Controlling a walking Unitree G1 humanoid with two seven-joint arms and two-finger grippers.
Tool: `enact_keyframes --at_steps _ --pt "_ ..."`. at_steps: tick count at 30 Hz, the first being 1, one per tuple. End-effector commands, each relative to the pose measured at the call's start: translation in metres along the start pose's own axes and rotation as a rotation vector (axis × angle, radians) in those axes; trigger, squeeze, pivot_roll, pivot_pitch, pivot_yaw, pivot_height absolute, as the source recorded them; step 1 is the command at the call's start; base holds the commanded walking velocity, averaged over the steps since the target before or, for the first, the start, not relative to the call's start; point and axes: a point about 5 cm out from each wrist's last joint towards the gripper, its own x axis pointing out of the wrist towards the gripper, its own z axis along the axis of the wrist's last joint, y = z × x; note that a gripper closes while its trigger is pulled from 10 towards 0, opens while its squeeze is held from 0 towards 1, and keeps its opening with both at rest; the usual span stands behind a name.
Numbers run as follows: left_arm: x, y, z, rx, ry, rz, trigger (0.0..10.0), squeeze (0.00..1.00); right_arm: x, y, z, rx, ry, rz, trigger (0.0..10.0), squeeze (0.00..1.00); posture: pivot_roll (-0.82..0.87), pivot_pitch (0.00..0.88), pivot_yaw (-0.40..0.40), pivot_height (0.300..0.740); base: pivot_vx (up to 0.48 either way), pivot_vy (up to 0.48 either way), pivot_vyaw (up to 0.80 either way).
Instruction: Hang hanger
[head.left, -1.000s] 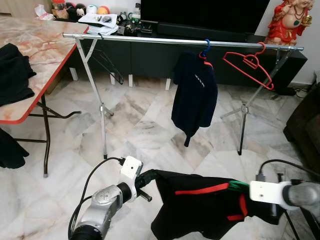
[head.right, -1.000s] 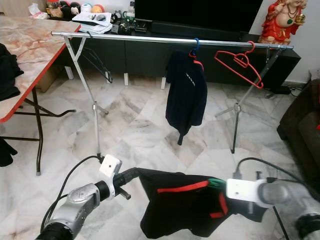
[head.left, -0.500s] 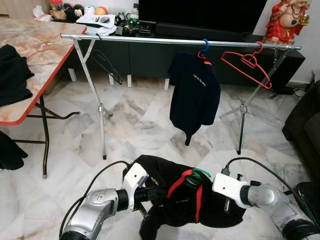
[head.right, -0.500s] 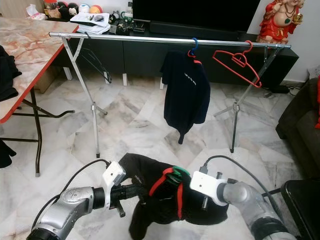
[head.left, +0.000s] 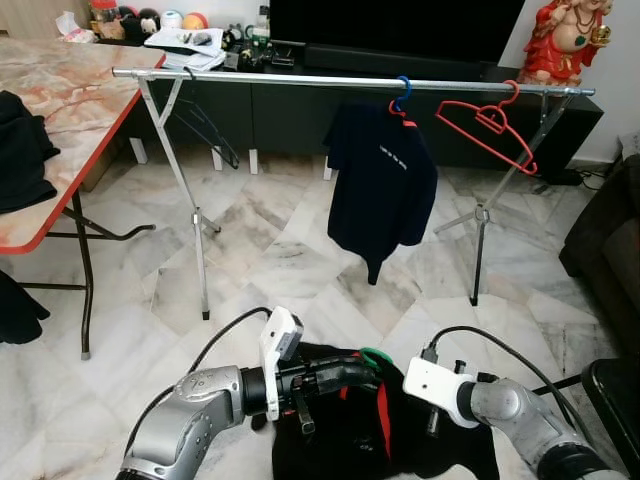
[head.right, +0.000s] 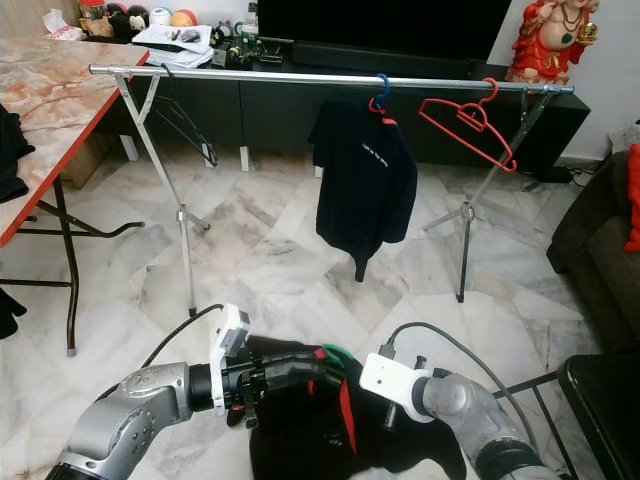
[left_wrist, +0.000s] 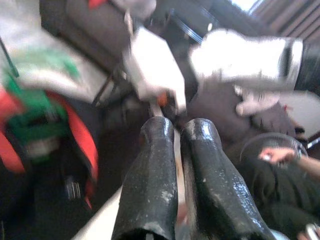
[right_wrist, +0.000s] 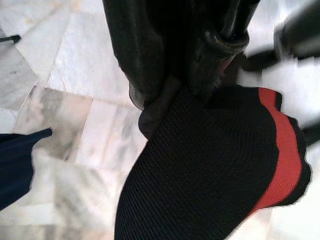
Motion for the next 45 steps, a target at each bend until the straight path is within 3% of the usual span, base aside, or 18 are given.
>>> enact_keyframes --at_steps 1,2,3,6,7,8,9,10,15,25,33,42,43,45 --pt "0.001 0.001 -0.011 -0.001 0.062 0.034 10.0 0.36 -0.002 -0.012 0.010 0.055 -0.063 -0.050 0.0 0.00 0.02 0.141 -0.096 0.721 0.000 0.000 0.00" --pt "0.000 0.005 -0.011 0.011 0.069 0.076 10.0 0.37 -0.002 -0.012 0.012 0.051 -0.080 -0.048 0.0 0.00 0.01 0.142 -0.096 0.721 0.000 0.000 0.00" --pt "-0.003 0.019 -0.010 0.056 0.081 0.211 10.0 0.39 -0.003 -0.012 0.017 0.031 -0.122 -0.030 0.0 0.00 0.02 0.142 -0.097 0.721 0.000 0.000 0.00" --pt "-0.009 0.031 -0.009 0.107 0.121 0.312 10.0 0.38 -0.005 -0.010 0.016 -0.039 -0.122 0.015 0.0 0.00 0.02 0.142 -0.098 0.721 0.000 0.000 0.00" --pt "-0.012 0.033 -0.009 0.125 0.143 0.326 10.0 0.63 -0.007 -0.009 0.014 -0.067 -0.107 0.033 0.0 0.00 0.02 0.142 -0.098 0.721 0.000 0.000 0.00" --pt "-0.012 0.033 -0.009 0.125 0.143 0.326 10.0 0.63 -0.007 -0.009 0.014 -0.067 -0.107 0.033 0.0 0.00 0.02 0.142 -0.098 0.721 0.000 0.000 0.00" --pt "-0.014 0.034 -0.009 0.140 0.156 0.329 10.0 0.92 -0.008 -0.009 0.012 -0.091 -0.095 0.050 0.0 0.00 0.02 0.140 -0.098 0.721 0.000 0.000 0.00" --pt "-0.016 0.034 -0.009 0.147 0.166 0.321 10.0 1.00 -0.009 -0.008 0.009 -0.111 -0.084 0.068 0.0 0.00 0.02 0.140 -0.098 0.721 0.000 0.000 0.00" --pt "-0.028 0.036 -0.012 0.233 0.262 0.311 10.0 1.00 -0.017 -0.006 0.002 -0.199 -0.068 0.178 0.0 0.00 0.02 0.134 -0.098 0.721 0.000 0.000 0.00" --pt "-0.032 0.033 -0.013 0.321 0.336 0.232 10.0 1.00 -0.024 -0.008 0.008 -0.249 -0.132 0.281 0.0 0.00 0.02 0.127 -0.102 0.721 0.000 0.000 0.00" --pt "-0.029 0.038 -0.022 0.364 0.391 0.211 10.0 1.00 -0.029 -0.006 0.018 -0.281 -0.213 0.396 0.0 0.00 0.02 0.109 -0.102 0.721 0.000 0.000 0.00" --pt "-0.014 0.037 -0.020 0.374 0.341 0.183 10.0 1.00 -0.030 -0.002 0.023 -0.288 -0.255 0.459 0.0 0.00 0.01 0.102 -0.107 0.721 0.000 0.000 0.00" --pt "-0.011 0.035 -0.018 0.366 0.323 0.165 10.0 0.00 -0.030 -0.001 0.024 -0.289 -0.261 0.463 0.0 0.00 0.01 0.102 -0.108 0.721 0.000 0.000 0.00" --pt "-0.004 0.030 -0.014 0.345 0.284 0.117 10.0 0.00 -0.029 0.000 0.029 -0.286 -0.287 0.473 0.0 0.00 0.01 0.110 -0.112 0.721 0.000 0.000 0.00"
